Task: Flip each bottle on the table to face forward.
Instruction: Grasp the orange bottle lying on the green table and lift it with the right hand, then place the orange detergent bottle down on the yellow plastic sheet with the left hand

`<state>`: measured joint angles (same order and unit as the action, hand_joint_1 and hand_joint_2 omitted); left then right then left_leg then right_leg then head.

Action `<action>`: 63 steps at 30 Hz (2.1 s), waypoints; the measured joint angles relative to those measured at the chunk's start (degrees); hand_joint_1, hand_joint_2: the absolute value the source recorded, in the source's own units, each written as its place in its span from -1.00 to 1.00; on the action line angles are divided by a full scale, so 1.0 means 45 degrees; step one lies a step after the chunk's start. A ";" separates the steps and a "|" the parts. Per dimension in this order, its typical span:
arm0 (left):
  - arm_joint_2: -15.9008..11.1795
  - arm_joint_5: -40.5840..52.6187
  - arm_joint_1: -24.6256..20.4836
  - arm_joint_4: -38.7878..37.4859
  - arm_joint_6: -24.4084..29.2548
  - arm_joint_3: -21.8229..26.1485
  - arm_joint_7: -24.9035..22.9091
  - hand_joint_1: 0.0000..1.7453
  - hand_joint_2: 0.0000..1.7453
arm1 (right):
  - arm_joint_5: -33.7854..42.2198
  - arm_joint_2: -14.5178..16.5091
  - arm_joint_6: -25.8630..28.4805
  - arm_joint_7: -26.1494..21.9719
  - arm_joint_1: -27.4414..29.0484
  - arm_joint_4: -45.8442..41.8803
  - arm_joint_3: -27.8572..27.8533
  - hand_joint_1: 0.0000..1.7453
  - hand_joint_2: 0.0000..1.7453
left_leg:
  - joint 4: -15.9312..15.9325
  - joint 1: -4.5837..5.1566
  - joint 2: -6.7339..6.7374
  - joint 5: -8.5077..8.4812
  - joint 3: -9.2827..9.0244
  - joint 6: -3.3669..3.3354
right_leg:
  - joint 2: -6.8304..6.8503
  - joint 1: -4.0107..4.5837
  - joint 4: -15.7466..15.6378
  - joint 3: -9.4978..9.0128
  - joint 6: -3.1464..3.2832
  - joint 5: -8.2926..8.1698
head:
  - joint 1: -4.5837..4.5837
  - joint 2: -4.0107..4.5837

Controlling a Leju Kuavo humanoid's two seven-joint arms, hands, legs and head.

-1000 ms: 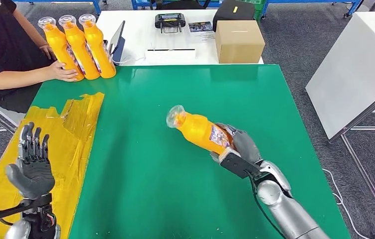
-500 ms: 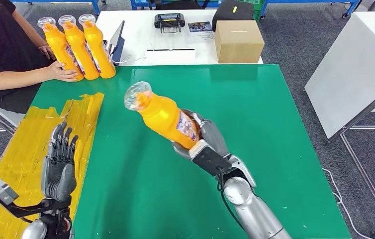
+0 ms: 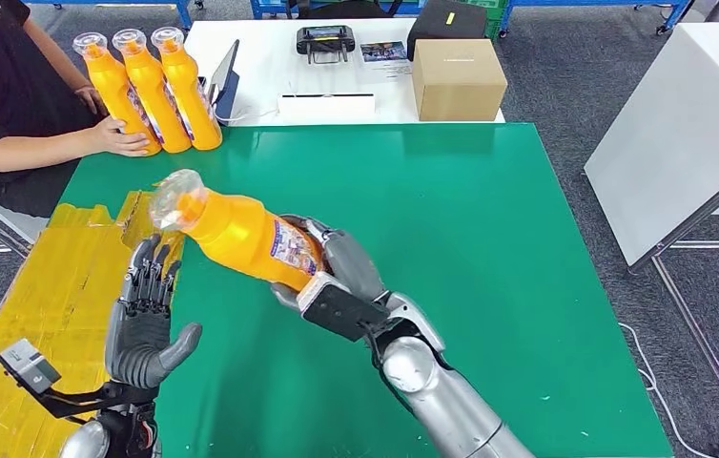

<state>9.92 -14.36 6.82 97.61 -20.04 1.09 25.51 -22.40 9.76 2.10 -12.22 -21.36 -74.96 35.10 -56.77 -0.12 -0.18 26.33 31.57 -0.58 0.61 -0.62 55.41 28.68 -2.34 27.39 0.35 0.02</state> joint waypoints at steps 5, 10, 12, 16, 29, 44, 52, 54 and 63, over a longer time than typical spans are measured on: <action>0.0010 -0.0068 -0.0022 -0.0024 -0.0065 -0.0502 -0.0139 -1.00 1.00 | -0.0199 0.0625 -0.0024 0.0249 -0.0500 0.1002 0.1059 1.00 1.00 | 0.0000 -0.0002 0.0000 0.0000 0.0002 0.0000 | 0.0000 0.0003 0.0001 0.0008 0.0001 0.0001 | 0.0000 0.0000; -0.0001 -0.0525 -0.0020 -0.0075 -0.0413 -0.0817 -0.0345 -1.00 1.00 | -0.0303 0.1029 -0.0021 0.0334 -0.0722 0.1789 0.1964 1.00 1.00 | 0.0001 -0.0006 0.0001 0.0001 0.0009 0.0001 | -0.0001 0.0004 0.0002 0.0015 0.0001 0.0002 | 0.0000 0.0000; -0.0012 -0.0599 -0.0012 -0.0108 -0.0465 -0.0862 -0.0383 -1.00 1.00 | -0.0311 0.1130 -0.0014 0.0350 -0.0778 0.2021 0.2207 1.00 1.00 | 0.0001 -0.0005 0.0001 0.0000 0.0010 0.0001 | -0.0001 0.0003 0.0002 0.0016 0.0001 0.0002 | 0.0000 0.0000; -0.0032 -0.0638 0.0003 -0.0146 -0.0471 -0.0879 -0.0393 -1.00 1.00 | -0.0311 0.1229 -0.0007 0.0349 -0.0898 0.2310 0.2447 1.00 1.00 | 0.0000 -0.0002 0.0000 0.0000 0.0009 0.0000 | 0.0000 0.0000 0.0001 0.0014 0.0001 0.0001 | 0.0001 0.0000; -0.0145 -0.1682 0.0051 -0.0277 -0.1089 -0.0998 -0.0845 -1.00 1.00 | -0.0372 0.1351 -0.0046 0.0349 -0.1012 0.2864 0.2827 1.00 1.00 | -0.0001 -0.0003 0.0002 0.0000 0.0009 0.0001 | -0.0001 0.0002 0.0002 0.0015 0.0001 0.0001 | 0.0000 0.0000; -0.0495 -0.3035 0.0729 -0.0979 -0.1407 -0.0440 -0.0997 1.00 1.00 | -0.1486 0.2067 -0.0073 0.0024 -0.1447 0.5054 0.4840 1.00 1.00 | -0.0001 -0.0004 0.0032 0.0000 0.0010 0.0001 | -0.0025 0.0000 0.0001 0.0037 0.0001 0.0001 | 0.0001 0.0000; -0.0500 -0.3113 0.0783 -0.1095 -0.1460 -0.0230 -0.0967 1.00 1.00 | -0.1460 0.2207 -0.0053 -0.0005 -0.1696 0.5562 0.5217 1.00 1.00 | -0.0002 -0.0004 0.0043 0.0000 0.0009 0.0001 | -0.0033 0.0000 0.0001 0.0039 0.0001 0.0000 | 0.0001 0.0000; -0.0500 -0.3115 0.0784 -0.1120 -0.1501 -0.0187 -0.0961 1.00 1.00 | -0.1451 0.2220 -0.0056 -0.0011 -0.1722 0.5627 0.5272 1.00 1.00 | -0.0002 -0.0004 0.0044 0.0000 0.0009 0.0001 | -0.0033 0.0000 0.0001 0.0040 0.0001 0.0000 | 0.0001 0.0000; -0.0500 -0.3155 0.0786 -0.1223 -0.1600 -0.0083 -0.0884 1.00 1.00 | -0.1427 0.2301 -0.0007 -0.0005 -0.1776 0.5838 0.5352 -0.01 1.00 | -0.0001 -0.0004 0.0050 0.0000 0.0009 0.0001 | -0.0038 0.0000 0.0001 0.0042 0.0001 0.0000 | 0.0001 0.0000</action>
<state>7.67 -28.56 10.35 92.11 -27.24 0.72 21.53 -28.82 20.12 2.07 -12.24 -29.35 -48.69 59.18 -56.78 -0.14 0.04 26.34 31.61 -0.58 0.44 -0.62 55.42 28.87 -2.34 27.39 0.36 0.02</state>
